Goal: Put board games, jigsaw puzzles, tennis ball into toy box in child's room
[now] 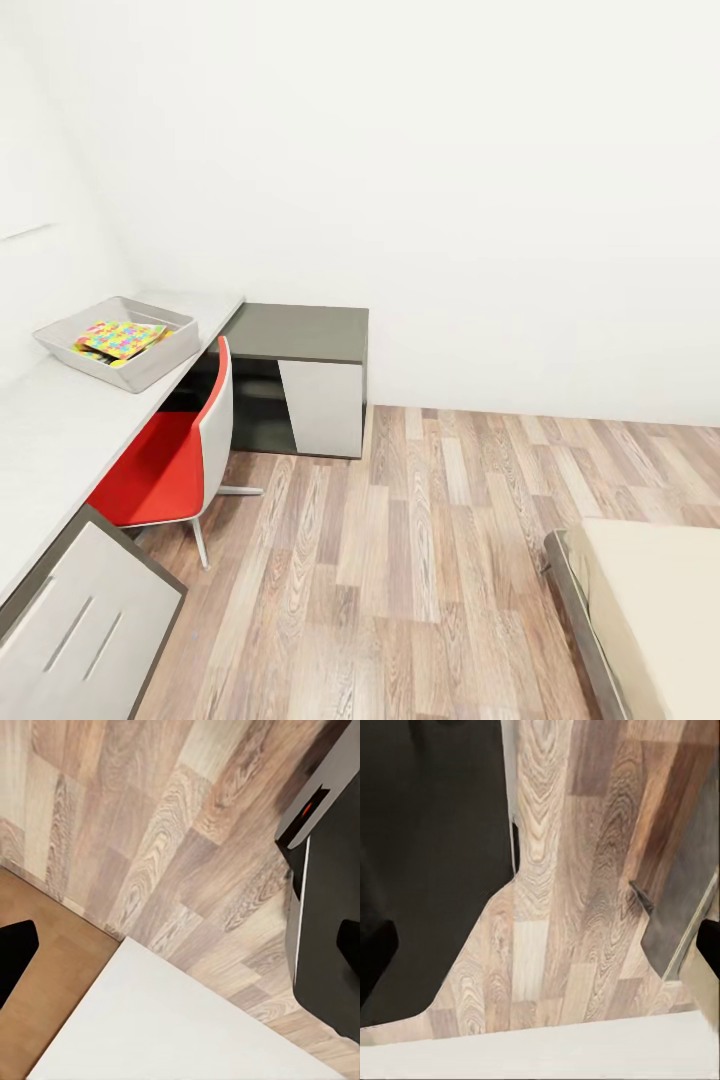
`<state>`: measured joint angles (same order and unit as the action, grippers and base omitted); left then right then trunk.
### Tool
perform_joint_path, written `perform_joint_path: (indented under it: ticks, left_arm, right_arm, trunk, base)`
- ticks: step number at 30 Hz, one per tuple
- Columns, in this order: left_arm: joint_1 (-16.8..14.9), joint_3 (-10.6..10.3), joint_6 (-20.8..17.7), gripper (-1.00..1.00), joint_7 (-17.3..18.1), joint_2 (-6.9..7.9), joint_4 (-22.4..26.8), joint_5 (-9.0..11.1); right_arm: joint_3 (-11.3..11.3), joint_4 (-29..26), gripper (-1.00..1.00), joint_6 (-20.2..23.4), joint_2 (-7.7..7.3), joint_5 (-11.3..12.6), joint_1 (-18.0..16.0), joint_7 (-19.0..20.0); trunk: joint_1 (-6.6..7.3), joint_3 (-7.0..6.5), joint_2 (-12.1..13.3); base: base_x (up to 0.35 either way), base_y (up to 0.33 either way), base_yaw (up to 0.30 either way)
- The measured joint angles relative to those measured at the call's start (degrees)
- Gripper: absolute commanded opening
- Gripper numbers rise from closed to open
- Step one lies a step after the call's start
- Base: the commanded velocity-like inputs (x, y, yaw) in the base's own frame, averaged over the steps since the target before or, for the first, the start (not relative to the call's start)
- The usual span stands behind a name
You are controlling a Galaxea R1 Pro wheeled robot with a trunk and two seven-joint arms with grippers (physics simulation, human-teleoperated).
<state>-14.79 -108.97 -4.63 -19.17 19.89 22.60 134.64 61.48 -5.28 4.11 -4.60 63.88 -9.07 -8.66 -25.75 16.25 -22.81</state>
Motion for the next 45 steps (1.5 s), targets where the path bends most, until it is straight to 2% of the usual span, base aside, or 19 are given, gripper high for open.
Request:
perform_joint_path:
  ticks: [6, 10, 15, 27, 34, 36, 37, 38, 39, 40, 41, 42, 43, 44, 45]
  left_arm:
    - [0.21, -0.01, 0.00, 1.00, 0.00, -0.82, -0.01, -0.02]
    - [0.25, 0.04, 0.00, 1.00, 0.00, -1.70, -0.01, -0.10]
    - [0.27, 0.02, 0.00, 1.00, 0.00, -2.14, 0.00, -0.12]
    - [0.41, -0.01, -0.07, 1.00, -0.10, -2.40, -0.07, 0.07]
    - [2.83, 0.06, -0.02, 1.00, -0.14, -2.30, 0.17, 0.03]
    - [3.60, 0.66, 0.02, 1.00, -0.09, -2.23, 0.10, -0.24]
    - [4.07, 1.55, 0.02, 1.00, -0.07, -2.20, -0.02, -0.60]
    - [4.65, 3.31, 0.02, 1.00, -0.05, -2.20, -0.26, -1.31]
    - [4.67, 3.37, 0.02, 1.00, -0.05, -2.20, -0.27, -1.35]
    - [5.31, 5.82, 0.02, 1.00, -0.03, -2.18, -0.63, -2.46]
    - [6.12, 9.20, 0.01, 1.00, -0.01, -2.19, -1.09, -4.29]
    - [7.07, 13.46, 0.00, 1.00, 0.03, -2.19, -1.65, -7.04]
    - [8.19, 18.44, -0.03, 1.00, 0.07, -2.21, -2.33, -10.85]
    - [9.38, 23.88, -0.06, 1.00, 0.11, -2.30, -3.20, -15.75]
    - [9.41, 24.08, -0.06, 1.00, 0.11, -2.30, -3.23, -15.93]
  right_arm:
    - [-0.03, 2.56, 1.00, -2.65, -0.08, -0.28, 2.99, -0.08]
    - [-0.01, 4.03, 1.00, -4.94, -0.20, -0.51, 3.72, -0.26]
    - [0.00, 4.75, 1.00, -5.93, -0.13, -0.45, 4.04, -0.33]
    - [0.00, 5.27, 1.00, -6.58, -0.12, -0.43, 4.23, -0.36]
    - [0.00, 5.22, 1.00, -6.67, -0.08, -0.44, 4.25, -0.35]
    - [0.00, 5.24, 1.00, -6.68, -0.07, -0.44, 4.25, -0.36]
    - [0.00, 5.25, 1.00, -6.68, -0.07, -0.44, 4.25, -0.35]
    - [0.00, 5.26, 1.00, -6.67, -0.07, -0.44, 4.25, -0.36]
    - [0.00, 5.26, 1.00, -6.67, -0.07, -0.44, 4.25, -0.36]
    - [0.00, 5.26, 1.00, -6.68, -0.09, -0.44, 4.25, -0.36]
    - [0.00, 5.27, 1.00, -6.68, -0.10, -0.44, 4.25, -0.36]
    - [0.00, 5.27, 1.00, -6.69, -0.11, -0.44, 4.25, -0.36]
    - [0.00, 5.27, 1.00, -6.69, -0.10, -0.44, 4.25, -0.36]
    - [0.00, 5.27, 1.00, -6.69, -0.10, -0.44, 4.25, -0.36]
    - [0.00, 5.27, 1.00, -6.69, -0.10, -0.44, 4.25, -0.36]
  trunk:
    - [0.00, 0.00, 0.00]
    - [0.00, 0.00, 0.00]
    - [0.00, 0.00, 0.00]
    - [0.00, 0.00, 0.00]
    - [0.00, 0.00, 0.00]
    - [0.00, 0.00, 0.00]
    - [0.00, 0.00, 0.00]
    - [0.00, 0.00, 0.00]
    - [0.00, 0.00, 0.00]
    - [0.00, 0.00, -0.01]
    - [0.00, 0.00, -0.01]
    - [0.00, 0.00, -0.01]
    - [0.00, 0.00, -0.01]
    - [0.00, 0.00, -0.01]
    - [0.00, 0.00, 0.00]
  base:
    - [0.000, 0.000, 0.000]
    - [0.000, 0.000, 0.000]
    - [0.000, 0.000, 0.000]
    - [0.000, 0.000, 0.000]
    - [0.000, 0.000, 0.000]
    - [0.000, 0.000, 0.000]
    - [0.000, 0.000, 0.000]
    - [0.000, 0.000, 0.000]
    - [0.000, 0.000, 0.000]
    - [0.000, 0.000, 0.000]
    - [0.000, 0.000, 0.000]
    - [0.000, 0.000, 0.000]
    - [0.000, 0.000, 0.000]
    - [0.000, 0.000, 0.000]
    - [0.000, 0.000, 0.000]
